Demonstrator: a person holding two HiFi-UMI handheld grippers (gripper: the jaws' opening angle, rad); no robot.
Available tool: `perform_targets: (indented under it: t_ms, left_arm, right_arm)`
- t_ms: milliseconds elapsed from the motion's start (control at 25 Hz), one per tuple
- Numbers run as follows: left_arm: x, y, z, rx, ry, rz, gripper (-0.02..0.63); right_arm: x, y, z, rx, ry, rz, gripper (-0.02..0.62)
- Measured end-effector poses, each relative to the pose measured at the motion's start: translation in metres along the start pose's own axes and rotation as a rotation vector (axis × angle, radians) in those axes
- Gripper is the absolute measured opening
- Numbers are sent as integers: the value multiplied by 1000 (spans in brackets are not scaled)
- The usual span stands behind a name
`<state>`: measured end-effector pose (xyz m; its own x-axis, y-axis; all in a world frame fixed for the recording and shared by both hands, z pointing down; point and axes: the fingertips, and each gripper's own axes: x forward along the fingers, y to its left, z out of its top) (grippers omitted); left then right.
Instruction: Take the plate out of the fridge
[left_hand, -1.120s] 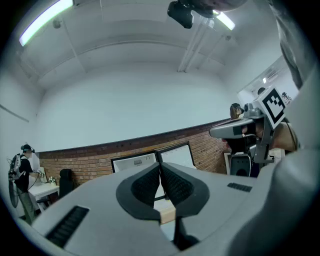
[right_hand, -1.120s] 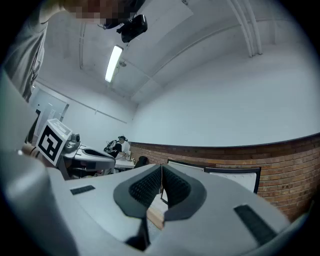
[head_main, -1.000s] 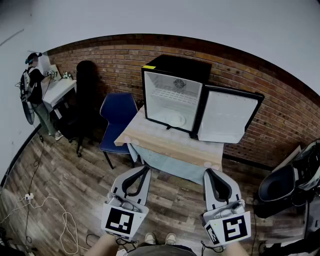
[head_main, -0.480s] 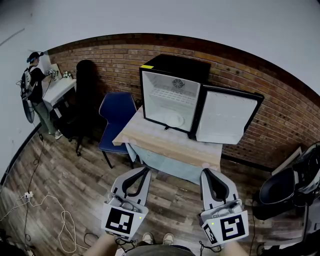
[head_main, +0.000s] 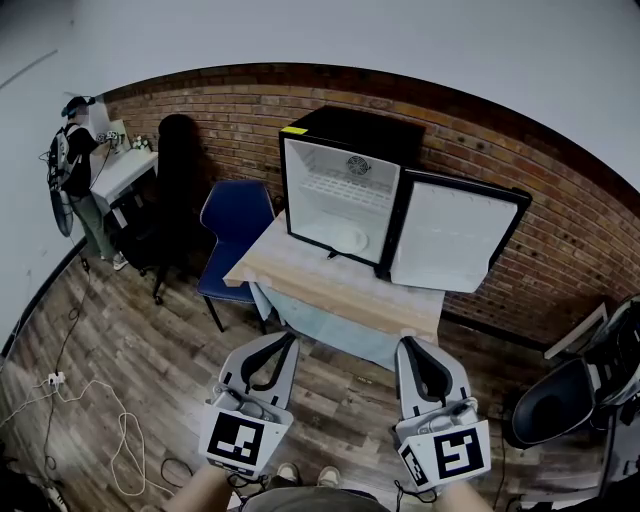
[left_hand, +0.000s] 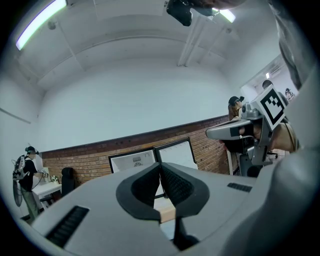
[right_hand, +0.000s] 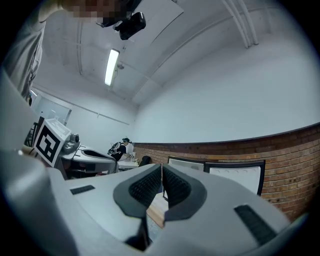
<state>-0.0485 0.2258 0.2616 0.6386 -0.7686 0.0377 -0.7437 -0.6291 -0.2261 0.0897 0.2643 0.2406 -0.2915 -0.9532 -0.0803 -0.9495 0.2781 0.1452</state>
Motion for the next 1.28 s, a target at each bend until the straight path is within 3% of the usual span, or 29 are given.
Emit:
perform_targets:
  t_ms: [520, 1280]
  left_arm:
    - [12, -22, -3, 18, 12, 31, 21]
    - [55, 3, -24, 16, 7, 22, 21]
  right_arm:
    - [-1, -16, -15, 18, -11, 47, 31]
    - [51, -34, -40, 14, -7, 36, 31]
